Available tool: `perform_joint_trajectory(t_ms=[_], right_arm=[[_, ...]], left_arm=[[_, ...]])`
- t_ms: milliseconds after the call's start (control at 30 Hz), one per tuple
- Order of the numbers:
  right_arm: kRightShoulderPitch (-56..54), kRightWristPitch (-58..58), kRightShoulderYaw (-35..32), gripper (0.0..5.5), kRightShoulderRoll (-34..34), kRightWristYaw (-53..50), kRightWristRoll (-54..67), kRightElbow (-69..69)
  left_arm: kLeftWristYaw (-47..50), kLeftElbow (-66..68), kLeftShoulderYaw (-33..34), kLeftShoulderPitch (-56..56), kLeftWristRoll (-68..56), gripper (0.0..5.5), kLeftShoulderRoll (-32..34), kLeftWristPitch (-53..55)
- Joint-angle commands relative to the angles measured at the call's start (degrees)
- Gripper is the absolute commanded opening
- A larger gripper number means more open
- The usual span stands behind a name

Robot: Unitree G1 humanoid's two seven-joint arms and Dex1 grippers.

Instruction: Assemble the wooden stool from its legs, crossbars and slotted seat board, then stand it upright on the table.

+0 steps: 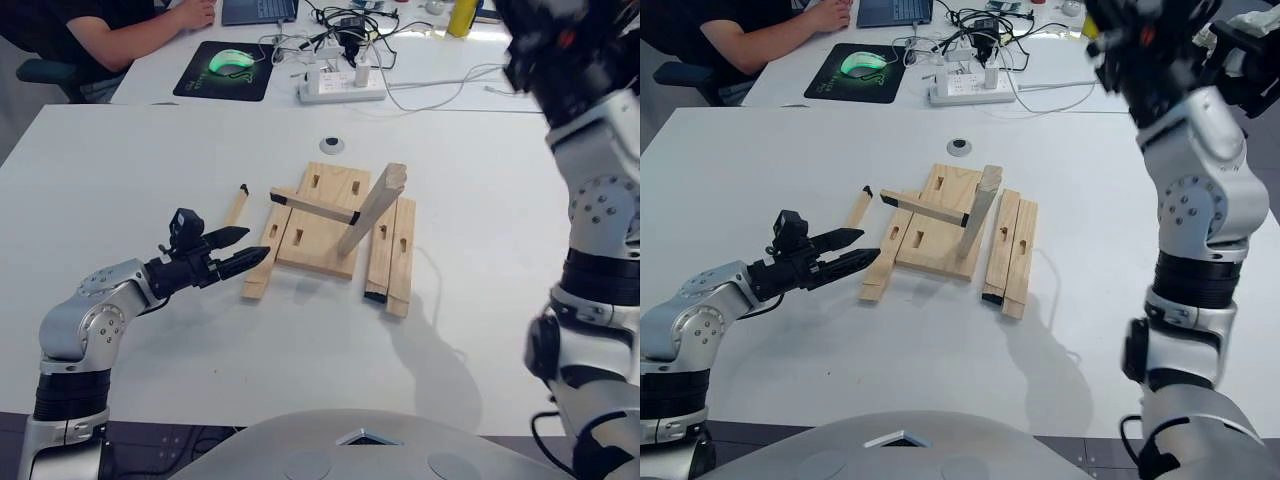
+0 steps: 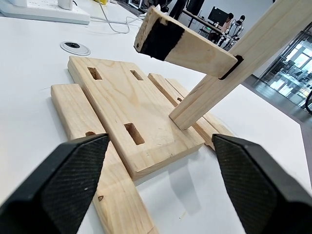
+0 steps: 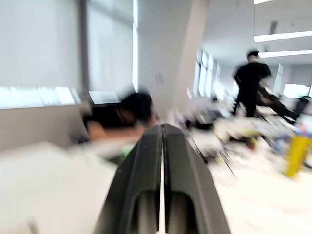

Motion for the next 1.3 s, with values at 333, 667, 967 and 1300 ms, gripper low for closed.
perform_joint_trajectory(t_ms=[333,667,967,1300], right_arm=[[17.89,7.99,9.83,0.03,-11.93,32.29,2.66,-15.2],[18.45,11.95,20.29,0.03,-3.72,26.77,-3.63,-21.44],[19.18,11.51,31.19,0.03,1.73,19.67,-16.04,-23.86],[14.25,15.77,36.0,0.03,0.48,16.74,-29.5,-25.12]], left_arm=[[0.79,-1.55,2.98,-0.31,-0.11,3.91,1.54,0.15],[0.12,-1.19,2.22,-2.15,-0.37,3.91,2.54,1.36],[-1.86,0.27,0.93,-4.81,-0.47,3.91,4.16,3.17],[-1.67,0.22,0.97,-5.04,-0.51,3.91,3.9,3.48]])
